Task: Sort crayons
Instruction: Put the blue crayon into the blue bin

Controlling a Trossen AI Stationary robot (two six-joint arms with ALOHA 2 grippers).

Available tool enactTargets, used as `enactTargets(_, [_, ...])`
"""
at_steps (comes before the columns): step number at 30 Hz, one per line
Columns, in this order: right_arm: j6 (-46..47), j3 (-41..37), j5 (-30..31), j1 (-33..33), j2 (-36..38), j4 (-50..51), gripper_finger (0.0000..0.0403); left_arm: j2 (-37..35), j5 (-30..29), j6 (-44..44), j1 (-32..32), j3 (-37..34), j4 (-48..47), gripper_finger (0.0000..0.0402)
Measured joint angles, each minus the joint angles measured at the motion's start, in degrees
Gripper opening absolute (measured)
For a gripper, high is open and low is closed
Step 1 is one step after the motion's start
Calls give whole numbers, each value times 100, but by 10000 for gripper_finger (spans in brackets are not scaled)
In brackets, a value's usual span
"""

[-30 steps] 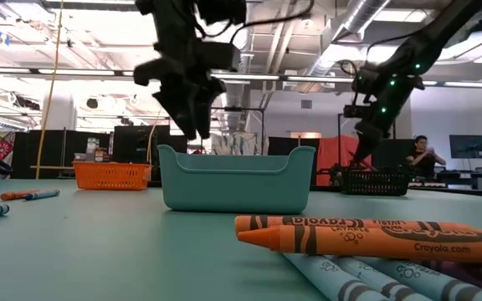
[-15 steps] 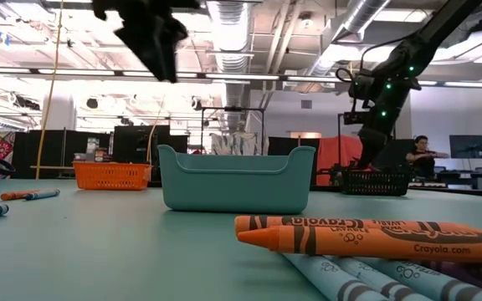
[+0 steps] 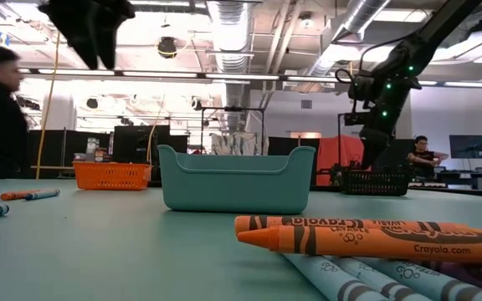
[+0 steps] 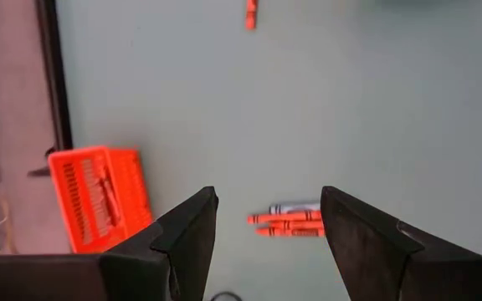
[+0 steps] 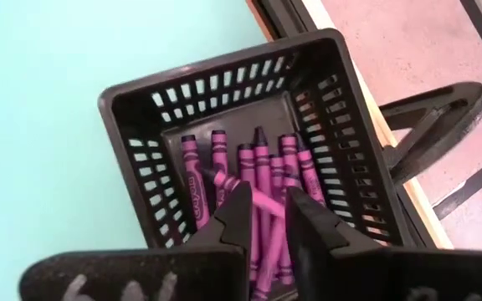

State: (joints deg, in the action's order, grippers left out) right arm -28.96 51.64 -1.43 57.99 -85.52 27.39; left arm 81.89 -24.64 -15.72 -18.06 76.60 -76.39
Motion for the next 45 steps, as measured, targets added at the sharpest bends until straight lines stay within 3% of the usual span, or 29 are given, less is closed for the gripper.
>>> enactTargets(12, [255,581,2,-275,2,320,68,-6,-620,-1169,-1085,-138,-50,203])
enactTargets(16, [255,868,0,-517,2,574,68,-181,-384,-1347,-1299,-863,363,203])
enactTargets(23, [258,1391,0,-1008,5,957,69,-521,243,-1143,-1573,-2216,1943,203])
enactTargets(29, [311,1751,-11,-1510,8,1324,69,-528,670,-390,-1610,-2737,2903,203])
enactTargets(40, [517,1947,-15,-2538,37,1823,69,30,1819,2275,-1069,-2968,4497,203])
enactTargets(45, [731,1946,-15,-2961,99,2172,69,377,2261,3297,-797,-2968,4767,203])
